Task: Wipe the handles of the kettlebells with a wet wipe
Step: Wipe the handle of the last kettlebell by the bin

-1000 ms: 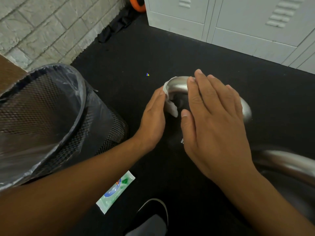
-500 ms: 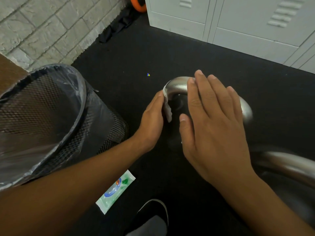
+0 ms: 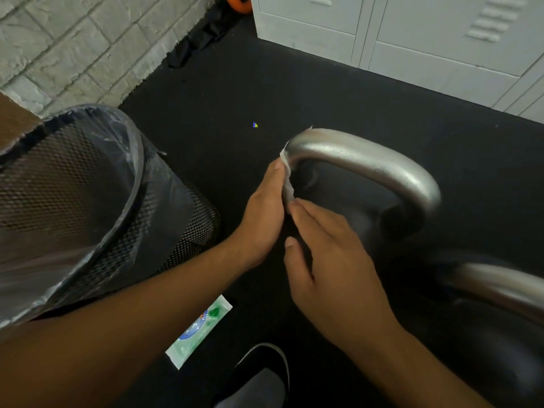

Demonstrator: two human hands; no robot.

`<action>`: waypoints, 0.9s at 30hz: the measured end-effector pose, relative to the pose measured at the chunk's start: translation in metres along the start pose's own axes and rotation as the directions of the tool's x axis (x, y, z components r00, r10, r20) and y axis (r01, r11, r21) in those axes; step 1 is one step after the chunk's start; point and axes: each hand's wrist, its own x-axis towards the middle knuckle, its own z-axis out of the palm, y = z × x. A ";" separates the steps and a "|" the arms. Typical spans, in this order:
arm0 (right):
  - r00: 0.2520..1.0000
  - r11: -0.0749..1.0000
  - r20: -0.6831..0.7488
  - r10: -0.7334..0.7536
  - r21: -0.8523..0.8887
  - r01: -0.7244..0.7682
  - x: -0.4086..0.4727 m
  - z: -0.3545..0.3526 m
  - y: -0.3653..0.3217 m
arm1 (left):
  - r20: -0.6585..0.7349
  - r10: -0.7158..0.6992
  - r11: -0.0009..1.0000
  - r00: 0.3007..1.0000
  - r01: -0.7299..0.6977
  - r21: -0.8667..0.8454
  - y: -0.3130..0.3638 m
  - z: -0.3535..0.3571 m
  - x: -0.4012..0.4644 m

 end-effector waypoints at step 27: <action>0.998 0.972 0.063 0.031 0.230 -0.044 0.011 0.004 -0.008 | 0.003 -0.074 0.996 0.997 0.074 0.044 0.022 0.000 -0.017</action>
